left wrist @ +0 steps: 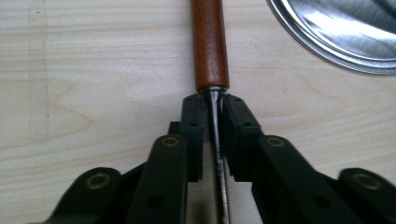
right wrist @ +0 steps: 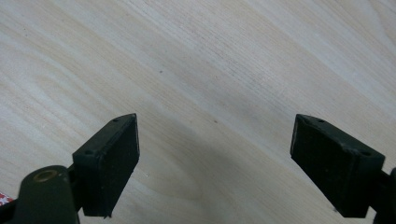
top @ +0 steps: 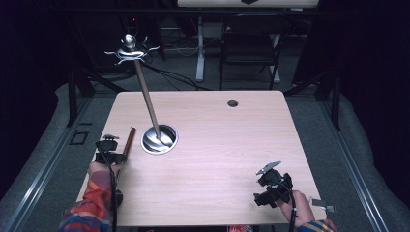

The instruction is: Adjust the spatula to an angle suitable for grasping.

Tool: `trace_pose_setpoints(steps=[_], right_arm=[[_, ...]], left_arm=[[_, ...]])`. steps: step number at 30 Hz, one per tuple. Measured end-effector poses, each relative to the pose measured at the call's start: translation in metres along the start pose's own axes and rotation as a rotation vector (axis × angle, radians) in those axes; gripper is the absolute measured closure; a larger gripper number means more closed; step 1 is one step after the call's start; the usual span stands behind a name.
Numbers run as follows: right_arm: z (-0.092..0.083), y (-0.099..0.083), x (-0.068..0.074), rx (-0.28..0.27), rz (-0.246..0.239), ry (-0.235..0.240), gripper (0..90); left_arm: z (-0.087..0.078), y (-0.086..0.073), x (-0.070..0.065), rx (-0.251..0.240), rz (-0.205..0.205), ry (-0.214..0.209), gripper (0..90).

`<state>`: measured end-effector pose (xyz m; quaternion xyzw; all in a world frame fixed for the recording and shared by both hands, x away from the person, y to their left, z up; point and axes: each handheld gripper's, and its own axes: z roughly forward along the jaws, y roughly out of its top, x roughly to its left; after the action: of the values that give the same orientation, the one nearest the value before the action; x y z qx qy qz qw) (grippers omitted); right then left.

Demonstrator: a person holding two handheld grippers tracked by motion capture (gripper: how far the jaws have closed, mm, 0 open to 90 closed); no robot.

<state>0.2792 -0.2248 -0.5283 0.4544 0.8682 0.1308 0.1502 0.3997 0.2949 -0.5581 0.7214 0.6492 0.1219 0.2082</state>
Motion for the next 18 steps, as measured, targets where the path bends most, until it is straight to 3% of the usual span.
trace_pose_setpoints(steps=[8,18], right_arm=[[0.0,0.0,0.0,-0.004,0.004,0.005,15.2],[0.0,0.0,0.0,-0.01,0.008,0.005,15.2]], left_arm=[[-0.001,0.0,0.0,-0.007,0.004,0.004,83.6],[-0.013,0.0,0.003,-0.09,-0.017,-0.039,83.6]])
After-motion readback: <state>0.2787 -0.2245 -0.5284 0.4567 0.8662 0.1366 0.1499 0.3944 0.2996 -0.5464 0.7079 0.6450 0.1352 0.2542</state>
